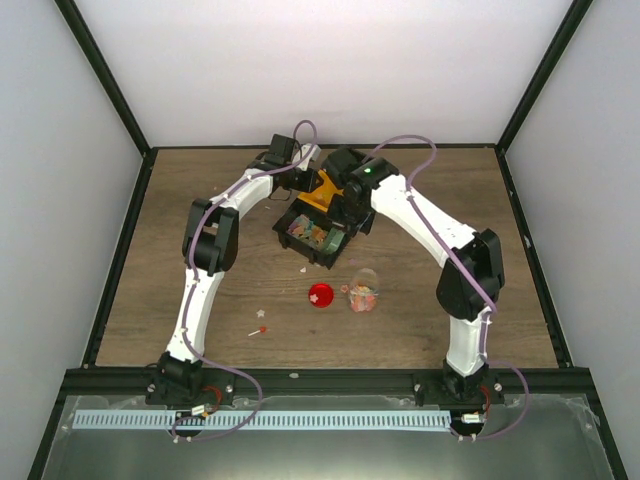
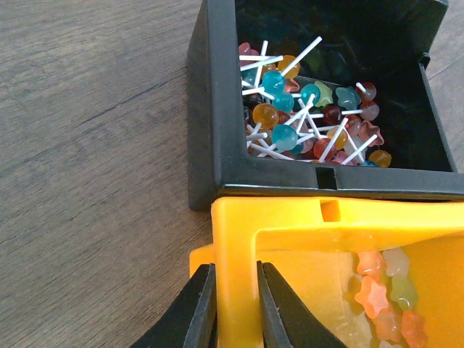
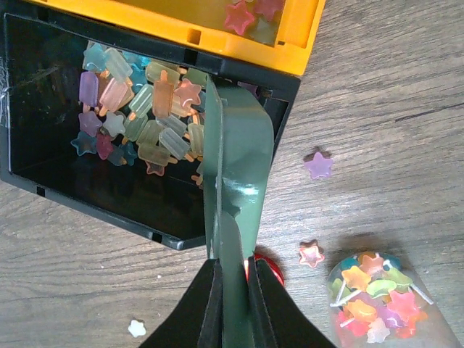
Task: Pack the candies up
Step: Scoop the fake candies from the storage box.
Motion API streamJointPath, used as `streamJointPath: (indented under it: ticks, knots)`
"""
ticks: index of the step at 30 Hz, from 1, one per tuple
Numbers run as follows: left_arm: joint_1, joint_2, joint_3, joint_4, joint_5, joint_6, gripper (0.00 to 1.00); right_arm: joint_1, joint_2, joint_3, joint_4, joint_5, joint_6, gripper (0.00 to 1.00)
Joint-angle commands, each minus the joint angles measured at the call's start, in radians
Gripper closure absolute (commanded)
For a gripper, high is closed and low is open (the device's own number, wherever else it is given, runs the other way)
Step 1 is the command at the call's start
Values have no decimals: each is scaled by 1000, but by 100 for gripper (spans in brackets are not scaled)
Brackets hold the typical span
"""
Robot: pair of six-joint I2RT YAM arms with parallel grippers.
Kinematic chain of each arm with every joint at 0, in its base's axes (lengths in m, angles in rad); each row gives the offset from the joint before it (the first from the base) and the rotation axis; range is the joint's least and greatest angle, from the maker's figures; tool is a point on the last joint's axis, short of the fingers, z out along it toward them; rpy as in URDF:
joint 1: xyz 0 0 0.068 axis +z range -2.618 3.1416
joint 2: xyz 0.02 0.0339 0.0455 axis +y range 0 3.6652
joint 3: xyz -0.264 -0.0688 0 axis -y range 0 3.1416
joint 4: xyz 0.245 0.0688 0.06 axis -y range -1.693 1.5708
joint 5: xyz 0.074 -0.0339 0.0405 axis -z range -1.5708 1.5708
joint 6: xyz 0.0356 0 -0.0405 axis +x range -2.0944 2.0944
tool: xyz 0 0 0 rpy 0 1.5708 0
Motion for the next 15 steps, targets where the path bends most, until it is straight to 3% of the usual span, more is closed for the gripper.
streamJointPath:
  ticks: [1,9,15]
  knots:
    - [5,8,-26,-38,3,11,85,19,35,72,-123,158,37,99]
    - [5,9,-24,-37,6,8,85,23,92,58,-121,173,51,99]
    - [5,12,-24,-37,6,6,85,27,99,-97,-2,93,108,99]
